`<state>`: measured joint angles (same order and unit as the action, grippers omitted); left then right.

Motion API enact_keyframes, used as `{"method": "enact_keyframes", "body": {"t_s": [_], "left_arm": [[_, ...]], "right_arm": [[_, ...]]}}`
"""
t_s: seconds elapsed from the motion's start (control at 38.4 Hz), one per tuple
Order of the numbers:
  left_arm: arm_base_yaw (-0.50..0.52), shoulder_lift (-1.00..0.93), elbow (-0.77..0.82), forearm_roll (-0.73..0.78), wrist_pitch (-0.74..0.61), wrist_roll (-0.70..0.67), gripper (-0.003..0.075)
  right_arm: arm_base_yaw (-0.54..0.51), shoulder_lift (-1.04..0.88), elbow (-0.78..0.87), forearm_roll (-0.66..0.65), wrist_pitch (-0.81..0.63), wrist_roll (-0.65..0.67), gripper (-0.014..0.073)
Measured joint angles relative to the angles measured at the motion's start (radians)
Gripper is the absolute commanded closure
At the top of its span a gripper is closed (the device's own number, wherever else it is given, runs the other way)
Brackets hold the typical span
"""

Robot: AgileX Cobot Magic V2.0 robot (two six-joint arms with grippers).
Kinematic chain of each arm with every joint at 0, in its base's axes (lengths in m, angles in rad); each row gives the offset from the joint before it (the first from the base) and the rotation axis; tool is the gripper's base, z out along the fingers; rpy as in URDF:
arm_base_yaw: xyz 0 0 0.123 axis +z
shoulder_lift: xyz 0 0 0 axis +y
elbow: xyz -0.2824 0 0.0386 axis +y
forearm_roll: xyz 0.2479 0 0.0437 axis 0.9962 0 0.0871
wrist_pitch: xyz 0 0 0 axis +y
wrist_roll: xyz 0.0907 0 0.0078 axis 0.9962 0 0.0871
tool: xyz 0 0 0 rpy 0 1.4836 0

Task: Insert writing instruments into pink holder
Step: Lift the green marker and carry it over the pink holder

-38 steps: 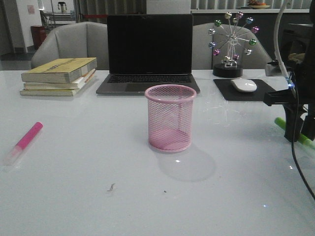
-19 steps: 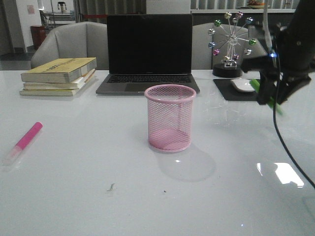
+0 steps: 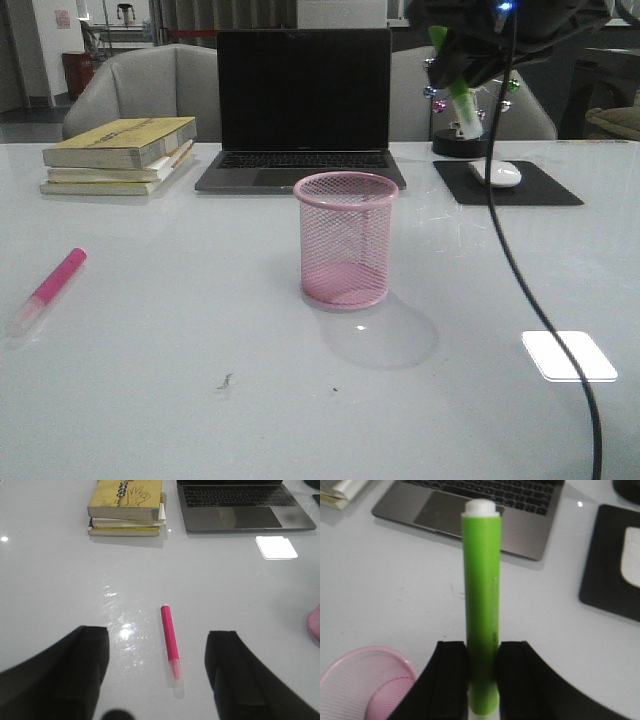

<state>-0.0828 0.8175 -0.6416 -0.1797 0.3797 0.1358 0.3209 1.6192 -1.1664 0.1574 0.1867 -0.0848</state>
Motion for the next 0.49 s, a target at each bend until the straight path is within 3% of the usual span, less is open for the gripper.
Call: {"method": "enact_keyframes", "body": {"t_s": [0.18,0.49], "left_arm": [[0.000,0.000,0.000,0.000,0.000,0.000,0.0240],[0.000,0.000,0.000,0.000,0.000,-0.002,0.0240]], "right_arm": [[0.130,-0.002,0.124,0.007,-0.253,0.000,0.0564],[0.194,0.085,0.141,0.011,-0.409,0.000,0.0564]]}}
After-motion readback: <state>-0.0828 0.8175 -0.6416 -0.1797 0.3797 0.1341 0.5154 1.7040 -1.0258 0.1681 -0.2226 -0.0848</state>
